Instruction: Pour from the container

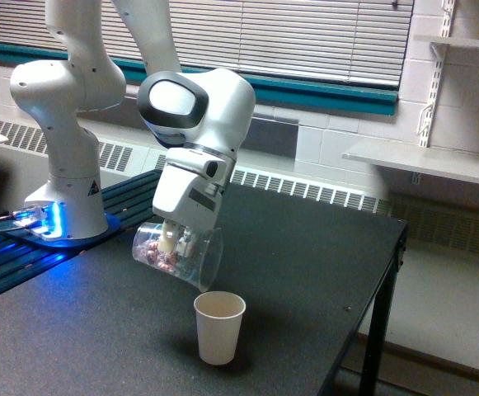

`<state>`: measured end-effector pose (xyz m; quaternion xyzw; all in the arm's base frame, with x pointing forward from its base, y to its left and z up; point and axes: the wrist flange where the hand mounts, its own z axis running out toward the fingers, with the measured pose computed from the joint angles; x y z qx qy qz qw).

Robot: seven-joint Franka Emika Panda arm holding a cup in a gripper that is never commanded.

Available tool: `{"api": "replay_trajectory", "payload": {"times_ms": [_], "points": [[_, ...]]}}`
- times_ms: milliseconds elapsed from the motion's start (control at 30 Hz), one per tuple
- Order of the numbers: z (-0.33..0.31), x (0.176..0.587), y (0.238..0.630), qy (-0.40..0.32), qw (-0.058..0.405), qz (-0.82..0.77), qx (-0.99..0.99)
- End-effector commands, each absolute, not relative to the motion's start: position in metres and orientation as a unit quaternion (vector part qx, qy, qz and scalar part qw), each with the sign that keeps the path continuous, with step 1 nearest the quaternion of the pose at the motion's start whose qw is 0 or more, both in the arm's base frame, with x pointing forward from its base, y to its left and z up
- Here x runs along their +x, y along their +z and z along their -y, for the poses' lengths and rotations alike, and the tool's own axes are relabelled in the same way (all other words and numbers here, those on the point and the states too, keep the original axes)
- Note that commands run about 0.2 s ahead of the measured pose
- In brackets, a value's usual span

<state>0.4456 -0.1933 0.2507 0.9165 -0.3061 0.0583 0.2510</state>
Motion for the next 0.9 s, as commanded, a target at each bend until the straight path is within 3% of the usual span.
{"api": "replay_trajectory", "payload": {"times_ms": [33, 900], "points": [[0.185, 0.455, 0.251, 0.058, 0.26, 0.292, 0.918], [0.203, 0.453, 0.263, 0.052, 0.3, 0.282, 0.91]]}}
